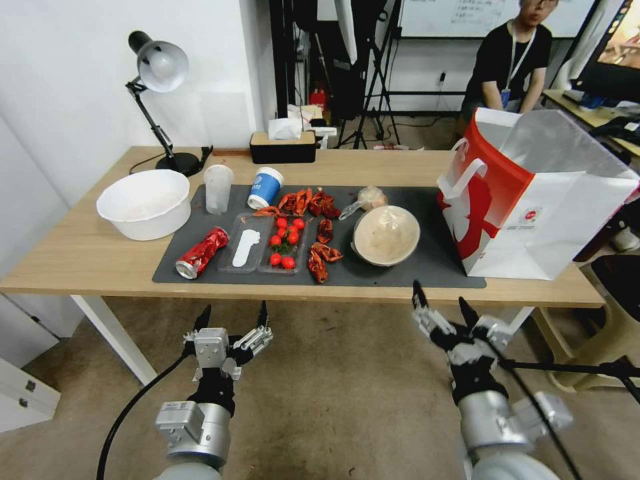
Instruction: Pick up the trash from the table and place it into the takeout bag.
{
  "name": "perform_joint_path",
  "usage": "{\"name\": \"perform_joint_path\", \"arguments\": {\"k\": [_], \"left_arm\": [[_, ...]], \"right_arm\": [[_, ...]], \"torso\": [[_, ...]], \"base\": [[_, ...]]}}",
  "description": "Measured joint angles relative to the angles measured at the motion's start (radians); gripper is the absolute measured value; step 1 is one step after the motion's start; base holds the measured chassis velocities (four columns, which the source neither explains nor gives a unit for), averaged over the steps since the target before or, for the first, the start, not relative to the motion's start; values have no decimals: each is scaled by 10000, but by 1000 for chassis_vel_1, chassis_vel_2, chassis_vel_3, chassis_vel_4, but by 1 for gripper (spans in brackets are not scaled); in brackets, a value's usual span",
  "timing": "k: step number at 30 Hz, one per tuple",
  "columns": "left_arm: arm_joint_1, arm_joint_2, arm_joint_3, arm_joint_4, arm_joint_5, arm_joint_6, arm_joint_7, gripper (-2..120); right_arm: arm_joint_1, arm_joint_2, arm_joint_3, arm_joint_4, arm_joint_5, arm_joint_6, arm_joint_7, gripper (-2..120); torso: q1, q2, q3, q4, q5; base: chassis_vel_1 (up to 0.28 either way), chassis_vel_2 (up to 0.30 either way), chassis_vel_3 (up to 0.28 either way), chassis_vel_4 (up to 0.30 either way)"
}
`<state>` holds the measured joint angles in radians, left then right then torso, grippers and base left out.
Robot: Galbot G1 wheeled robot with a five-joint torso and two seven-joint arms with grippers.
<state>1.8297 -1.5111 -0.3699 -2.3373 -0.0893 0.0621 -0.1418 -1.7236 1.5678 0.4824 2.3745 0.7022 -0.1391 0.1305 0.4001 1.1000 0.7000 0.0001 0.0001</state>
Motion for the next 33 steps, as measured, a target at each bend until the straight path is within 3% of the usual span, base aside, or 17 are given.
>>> {"name": "perform_joint_path", "arguments": {"k": [2, 6, 21, 30, 33], "left_arm": [[-121, 120, 70, 40, -77, 61, 9, 100], [-420, 433, 171, 256, -286, 156, 26, 100], [-516, 549, -47, 277, -483, 253, 20, 100], [-473, 454, -77, 353, -425, 253, 0, 100], [-477, 429, -79, 395, -414, 253, -5, 100]], "right_arm": [[289, -30, 19, 41, 1591, -232, 531, 100], [757, -43, 200, -153, 2522, -259, 1115, 100], [3525, -179, -847, -2319, 3094, -357, 2293, 100], [4348, -159, -994, -2753, 3967, -659, 3404, 99], [4452, -171, -966, -2765, 4370, -674, 3641, 92]], "torso": [[0, 0, 0, -3, -2], [0, 0, 0, -4, -4], [-1, 0, 1, -1, -2], [-1, 0, 0, -1, -1], [-1, 0, 0, -1, -2]], "base": [[0, 0, 0, 0], [0, 0, 0, 0], [0, 0, 0, 0], [0, 0, 0, 0], [0, 0, 0, 0]]}}
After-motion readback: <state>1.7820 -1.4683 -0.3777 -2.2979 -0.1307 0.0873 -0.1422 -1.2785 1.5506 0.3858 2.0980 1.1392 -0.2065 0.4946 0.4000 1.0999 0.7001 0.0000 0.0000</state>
